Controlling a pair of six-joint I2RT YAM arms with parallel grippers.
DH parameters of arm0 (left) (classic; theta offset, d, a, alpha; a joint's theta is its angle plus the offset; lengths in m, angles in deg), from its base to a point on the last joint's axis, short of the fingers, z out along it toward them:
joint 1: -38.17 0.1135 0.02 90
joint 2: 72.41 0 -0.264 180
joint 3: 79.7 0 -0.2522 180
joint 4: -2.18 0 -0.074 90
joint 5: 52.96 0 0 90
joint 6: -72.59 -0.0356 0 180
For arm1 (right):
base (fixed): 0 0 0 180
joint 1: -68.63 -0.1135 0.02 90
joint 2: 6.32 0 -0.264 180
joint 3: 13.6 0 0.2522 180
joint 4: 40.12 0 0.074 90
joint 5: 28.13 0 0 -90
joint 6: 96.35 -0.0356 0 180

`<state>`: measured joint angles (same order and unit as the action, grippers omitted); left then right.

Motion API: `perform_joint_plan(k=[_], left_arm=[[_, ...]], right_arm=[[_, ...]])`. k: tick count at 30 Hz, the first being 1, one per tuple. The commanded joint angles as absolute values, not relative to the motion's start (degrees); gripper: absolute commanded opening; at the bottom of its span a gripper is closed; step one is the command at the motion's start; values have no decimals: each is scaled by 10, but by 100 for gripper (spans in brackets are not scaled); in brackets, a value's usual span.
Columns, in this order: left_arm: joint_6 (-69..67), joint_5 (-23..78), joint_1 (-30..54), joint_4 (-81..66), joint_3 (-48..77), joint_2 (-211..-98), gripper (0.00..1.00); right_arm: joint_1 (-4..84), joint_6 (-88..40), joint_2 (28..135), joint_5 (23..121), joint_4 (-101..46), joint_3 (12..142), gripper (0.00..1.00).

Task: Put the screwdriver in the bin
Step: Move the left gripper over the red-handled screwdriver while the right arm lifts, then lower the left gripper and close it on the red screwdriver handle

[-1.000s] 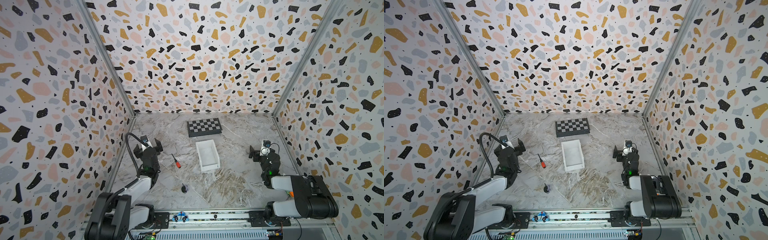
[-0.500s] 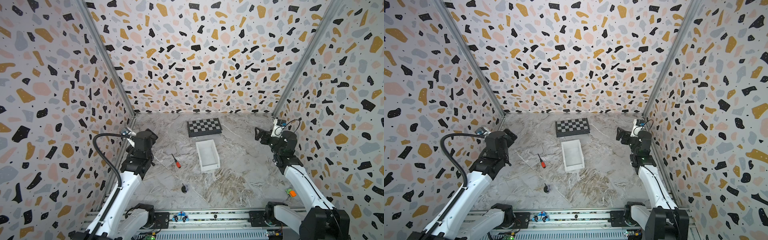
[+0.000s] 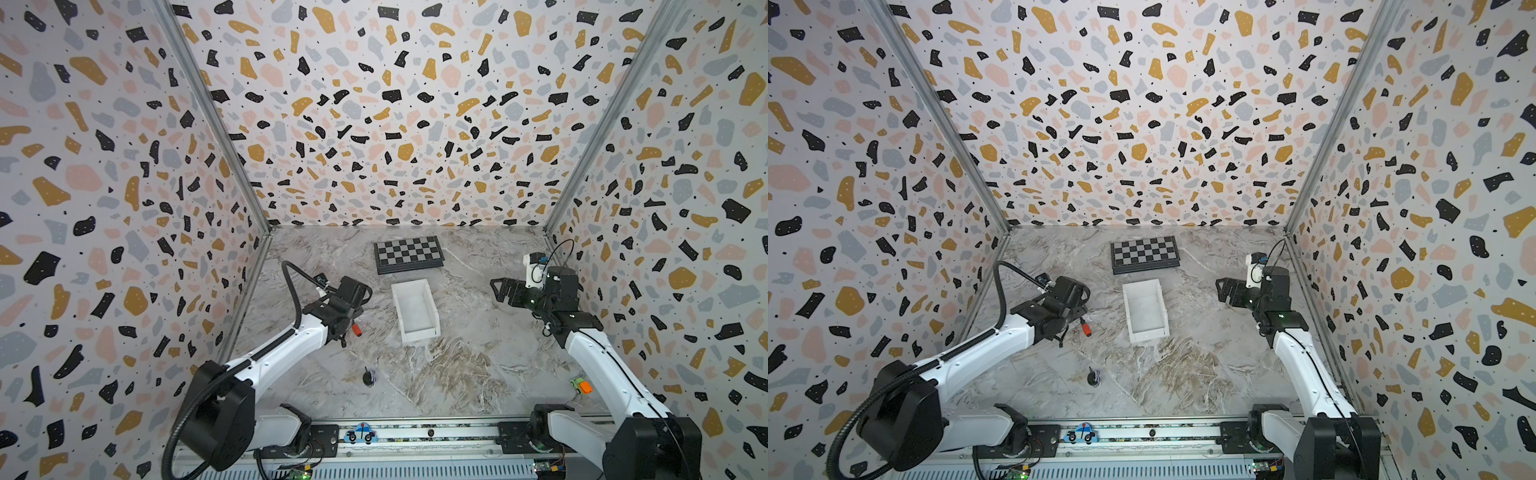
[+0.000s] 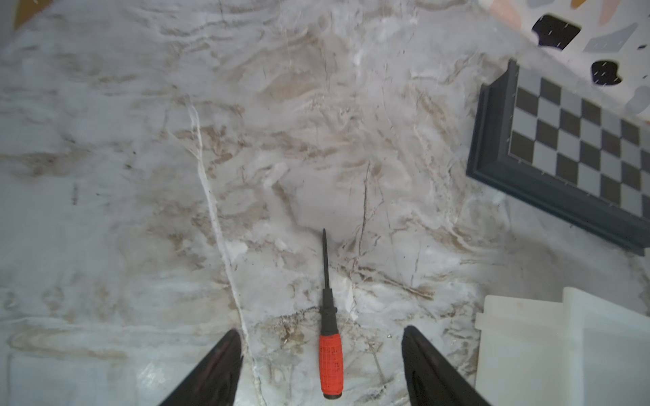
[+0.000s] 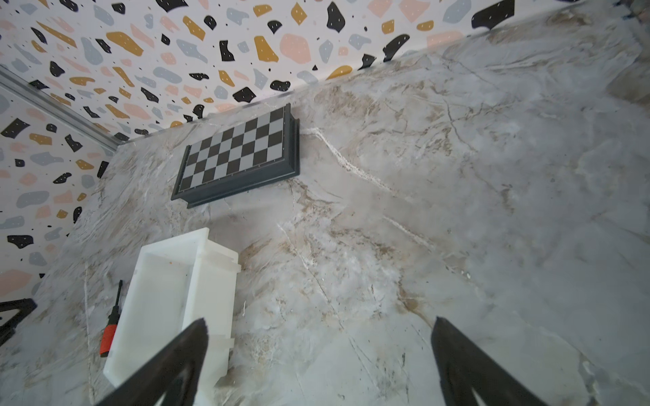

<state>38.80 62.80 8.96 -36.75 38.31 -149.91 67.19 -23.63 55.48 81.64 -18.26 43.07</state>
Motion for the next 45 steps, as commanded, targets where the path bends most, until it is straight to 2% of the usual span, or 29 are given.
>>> perform_joint_plan(k=[1,6,20,36,45], left_arm=[[400,608,83,-340,392,-1531,72],[410,623,73,-329,389,-1566,62],[456,632,32,-302,395,-1631,52],[470,631,32,-282,438,-1625,41],[465,627,32,-272,441,-1632,38]], right_arm=[[669,-220,535,829,-142,434,99],[668,-218,516,827,-134,419,99],[666,-219,516,819,-127,415,99],[666,-217,527,812,-122,429,99],[666,-222,524,812,-122,426,99]])
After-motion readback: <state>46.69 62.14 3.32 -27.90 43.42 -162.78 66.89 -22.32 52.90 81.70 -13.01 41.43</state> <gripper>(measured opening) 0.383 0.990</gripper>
